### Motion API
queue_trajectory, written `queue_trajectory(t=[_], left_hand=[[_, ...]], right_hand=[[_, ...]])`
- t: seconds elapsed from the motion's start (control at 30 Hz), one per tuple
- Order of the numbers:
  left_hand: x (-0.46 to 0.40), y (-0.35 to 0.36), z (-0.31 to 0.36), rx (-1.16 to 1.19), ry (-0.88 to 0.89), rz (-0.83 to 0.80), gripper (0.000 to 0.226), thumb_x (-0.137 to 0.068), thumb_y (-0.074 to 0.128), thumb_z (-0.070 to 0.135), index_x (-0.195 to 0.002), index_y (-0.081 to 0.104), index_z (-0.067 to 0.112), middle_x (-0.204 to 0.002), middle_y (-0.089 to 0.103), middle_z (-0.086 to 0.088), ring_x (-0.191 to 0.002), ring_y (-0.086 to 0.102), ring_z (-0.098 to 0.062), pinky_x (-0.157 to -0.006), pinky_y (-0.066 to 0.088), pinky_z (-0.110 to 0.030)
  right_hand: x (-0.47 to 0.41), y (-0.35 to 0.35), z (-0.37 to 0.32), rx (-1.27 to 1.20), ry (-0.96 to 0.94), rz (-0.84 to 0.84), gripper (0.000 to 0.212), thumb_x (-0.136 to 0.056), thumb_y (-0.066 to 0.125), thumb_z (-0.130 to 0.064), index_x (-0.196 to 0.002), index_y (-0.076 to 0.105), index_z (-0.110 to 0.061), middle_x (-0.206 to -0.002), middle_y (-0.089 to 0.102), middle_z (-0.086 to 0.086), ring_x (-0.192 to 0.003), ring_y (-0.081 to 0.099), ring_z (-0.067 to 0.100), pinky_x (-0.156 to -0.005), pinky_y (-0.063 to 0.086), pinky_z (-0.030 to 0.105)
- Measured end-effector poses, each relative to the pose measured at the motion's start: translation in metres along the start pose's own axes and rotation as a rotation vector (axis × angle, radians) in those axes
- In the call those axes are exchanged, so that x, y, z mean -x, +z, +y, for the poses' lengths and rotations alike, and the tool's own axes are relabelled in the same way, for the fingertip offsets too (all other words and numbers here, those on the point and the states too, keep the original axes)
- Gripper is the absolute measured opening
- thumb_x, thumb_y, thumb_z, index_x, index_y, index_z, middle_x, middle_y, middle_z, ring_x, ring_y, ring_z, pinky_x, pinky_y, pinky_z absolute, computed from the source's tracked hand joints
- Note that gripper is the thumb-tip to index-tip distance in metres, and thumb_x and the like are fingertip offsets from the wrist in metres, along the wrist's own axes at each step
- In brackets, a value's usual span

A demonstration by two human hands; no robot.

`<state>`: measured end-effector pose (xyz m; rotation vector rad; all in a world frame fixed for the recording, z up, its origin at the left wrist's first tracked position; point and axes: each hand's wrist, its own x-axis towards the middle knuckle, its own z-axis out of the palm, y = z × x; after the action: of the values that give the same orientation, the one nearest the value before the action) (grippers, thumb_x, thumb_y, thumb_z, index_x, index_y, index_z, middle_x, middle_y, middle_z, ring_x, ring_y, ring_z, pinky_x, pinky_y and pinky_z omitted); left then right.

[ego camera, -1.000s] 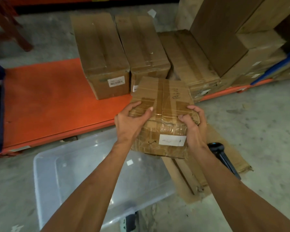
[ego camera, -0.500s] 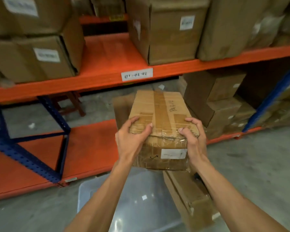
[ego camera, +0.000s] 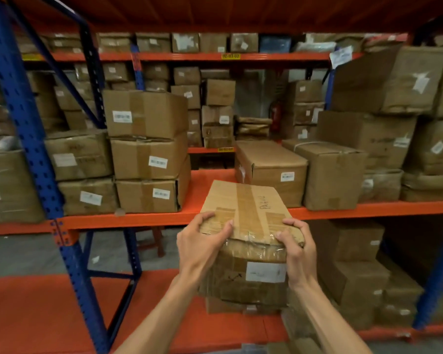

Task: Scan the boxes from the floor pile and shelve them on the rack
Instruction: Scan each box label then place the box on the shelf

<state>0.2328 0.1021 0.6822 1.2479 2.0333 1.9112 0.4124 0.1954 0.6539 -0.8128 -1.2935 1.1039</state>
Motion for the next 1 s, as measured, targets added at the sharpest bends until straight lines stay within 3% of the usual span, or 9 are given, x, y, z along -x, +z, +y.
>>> queue_trajectory(t=[0.13,0.3,0.4,0.53,0.63,0.8,0.9,0.93,1.0], left_hand=[[-0.039,-0.015,0.016,-0.031,0.089,0.048,0.056,-0.068,0.073,0.066,-0.112,0.07,0.032,-0.092,0.064,0.025,-0.083,0.063,0.006,-0.078,0.058,-0.033],[-0.103,-0.01,-0.007,-0.027,0.071,0.093,0.055,-0.069,0.075,0.062,-0.113,0.07,0.029,-0.09,0.066,0.023,-0.078,0.063,0.009,-0.075,0.059,-0.032],[-0.143,0.003,-0.044,-0.013,0.015,0.098,0.051,-0.071,0.078,0.06,-0.112,0.07,0.031,-0.09,0.067,0.021,-0.077,0.065,0.006,-0.077,0.06,-0.035],[-0.184,0.027,-0.112,0.006,-0.056,0.081,0.049,-0.071,0.079,0.06,-0.111,0.07,0.034,-0.098,0.068,0.02,-0.092,0.064,0.002,-0.087,0.057,-0.039],[-0.21,0.043,-0.152,0.022,-0.061,0.076,0.052,-0.071,0.078,0.061,-0.114,0.068,0.034,-0.106,0.07,0.015,-0.098,0.065,-0.004,-0.089,0.057,-0.039],[-0.269,0.061,-0.173,-0.015,-0.047,0.037,0.054,-0.076,0.073,0.063,-0.12,0.065,0.033,-0.116,0.064,0.013,-0.112,0.057,-0.007,-0.102,0.049,-0.039],[-0.299,0.07,-0.181,-0.077,-0.019,-0.015,0.054,-0.078,0.068,0.068,-0.12,0.064,0.034,-0.125,0.063,0.009,-0.121,0.055,-0.013,-0.105,0.046,-0.038],[-0.306,0.073,-0.183,-0.169,0.01,-0.014,0.053,-0.08,0.065,0.069,-0.121,0.064,0.034,-0.135,0.059,0.004,-0.129,0.051,-0.017,-0.108,0.043,-0.038],[-0.315,0.077,-0.186,-0.454,0.164,0.034,0.053,-0.087,0.055,0.068,-0.123,0.065,0.03,-0.153,0.042,-0.009,-0.142,0.037,-0.027,-0.114,0.034,-0.045]], right_hand=[[-0.028,0.036,-0.019,-0.07,-0.045,-0.028,0.036,-0.069,0.07,-0.035,-0.105,0.068,-0.029,-0.106,0.074,-0.002,-0.1,0.07,0.025,-0.081,0.06,0.048],[-0.084,0.087,-0.009,-0.053,-0.057,-0.084,0.038,-0.069,0.069,-0.034,-0.107,0.066,-0.025,-0.109,0.072,0.001,-0.1,0.068,0.025,-0.074,0.055,0.037],[-0.124,0.117,0.021,0.007,-0.028,-0.097,0.043,-0.063,0.069,-0.045,-0.105,0.067,-0.032,-0.107,0.072,-0.006,-0.101,0.068,0.023,-0.081,0.057,0.043],[-0.164,0.149,0.08,0.061,-0.003,-0.129,0.043,-0.064,0.07,-0.046,-0.106,0.066,-0.035,-0.108,0.072,-0.005,-0.103,0.068,0.023,-0.088,0.056,0.054],[-0.187,0.169,0.112,0.075,-0.025,-0.121,0.037,-0.071,0.068,-0.036,-0.107,0.065,-0.032,-0.109,0.071,-0.007,-0.102,0.067,0.016,-0.087,0.057,0.045],[-0.243,0.2,0.127,0.147,-0.029,-0.186,0.037,-0.073,0.067,-0.043,-0.109,0.062,-0.037,-0.112,0.067,-0.01,-0.105,0.065,0.015,-0.083,0.055,0.037],[-0.274,0.206,0.136,0.276,-0.009,-0.237,0.039,-0.074,0.07,-0.053,-0.111,0.06,-0.046,-0.122,0.066,-0.008,-0.114,0.065,0.019,-0.095,0.056,0.046],[-0.283,0.205,0.138,0.379,-0.018,-0.249,0.041,-0.078,0.071,-0.058,-0.115,0.058,-0.049,-0.137,0.06,-0.003,-0.128,0.059,0.023,-0.106,0.051,0.05],[-0.29,0.199,0.143,0.729,-0.181,-0.241,0.05,-0.09,0.06,-0.065,-0.136,0.05,-0.048,-0.17,0.018,0.006,-0.156,0.019,0.029,-0.127,0.016,0.05]])
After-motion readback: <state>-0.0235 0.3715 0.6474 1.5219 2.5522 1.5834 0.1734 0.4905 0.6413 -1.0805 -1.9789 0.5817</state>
